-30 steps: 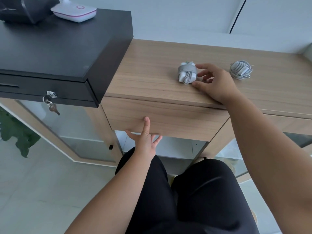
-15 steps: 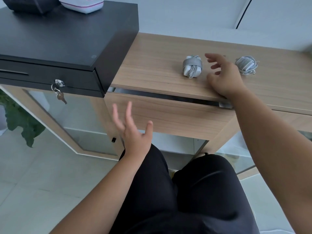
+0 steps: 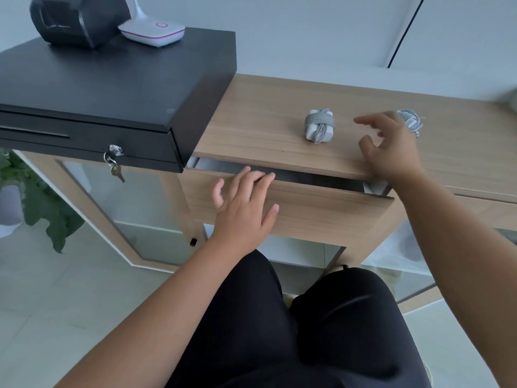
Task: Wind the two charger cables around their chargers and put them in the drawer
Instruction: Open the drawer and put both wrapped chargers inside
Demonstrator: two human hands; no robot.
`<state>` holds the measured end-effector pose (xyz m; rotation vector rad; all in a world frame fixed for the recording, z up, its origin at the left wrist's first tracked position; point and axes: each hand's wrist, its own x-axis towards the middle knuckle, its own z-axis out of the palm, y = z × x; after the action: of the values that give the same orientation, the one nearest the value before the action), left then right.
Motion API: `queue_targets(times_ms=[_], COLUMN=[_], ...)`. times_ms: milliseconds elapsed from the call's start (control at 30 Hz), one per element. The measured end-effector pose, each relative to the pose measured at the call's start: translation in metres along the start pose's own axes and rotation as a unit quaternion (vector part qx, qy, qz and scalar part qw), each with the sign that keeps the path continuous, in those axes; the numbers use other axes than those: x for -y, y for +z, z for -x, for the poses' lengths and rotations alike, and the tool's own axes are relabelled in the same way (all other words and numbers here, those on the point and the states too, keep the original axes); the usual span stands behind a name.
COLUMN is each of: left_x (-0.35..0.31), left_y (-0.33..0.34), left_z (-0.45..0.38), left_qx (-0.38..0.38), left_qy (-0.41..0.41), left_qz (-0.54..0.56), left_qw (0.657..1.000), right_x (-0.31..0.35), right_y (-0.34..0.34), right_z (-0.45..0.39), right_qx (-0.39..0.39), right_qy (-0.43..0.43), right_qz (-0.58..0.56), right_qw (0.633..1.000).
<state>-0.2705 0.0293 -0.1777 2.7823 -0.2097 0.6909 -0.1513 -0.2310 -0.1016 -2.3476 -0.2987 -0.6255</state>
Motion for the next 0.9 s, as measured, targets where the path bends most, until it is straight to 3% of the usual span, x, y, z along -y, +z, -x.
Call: queue_targets(times_ms=[167, 267, 433, 567, 900], left_x=[-0.001, 0.001, -0.002, -0.014, -0.023], left_y=[-0.015, -0.023, -0.028, -0.035, -0.041], left_z=[0.018, 0.029, 0.025, 0.011, 0.014], left_qx=[0.019, 0.007, 0.003, 0.042, 0.052], left_qy=[0.006, 0.016, 0.082, 0.153, 0.167], left_qz=[0.013, 0.014, 0.029, 0.05, 0.108], left_qw=[1.0, 1.0, 0.996, 0.986, 0.979], right_x=[-0.019, -0.032, -0.053, -0.059, -0.056], right_y=[-0.024, -0.036, -0.038, -0.033, -0.031], right_z=[-0.025, -0.037, -0.045, -0.044, -0.036], right_qx=[0.036, 0.082, 0.1, 0.095, 0.053], right_qy=[0.035, 0.064, 0.108, 0.119, 0.103], right_qz=[0.185, 0.228, 0.234, 0.209, 0.14], right_qw=[0.981, 0.968, 0.961, 0.966, 0.983])
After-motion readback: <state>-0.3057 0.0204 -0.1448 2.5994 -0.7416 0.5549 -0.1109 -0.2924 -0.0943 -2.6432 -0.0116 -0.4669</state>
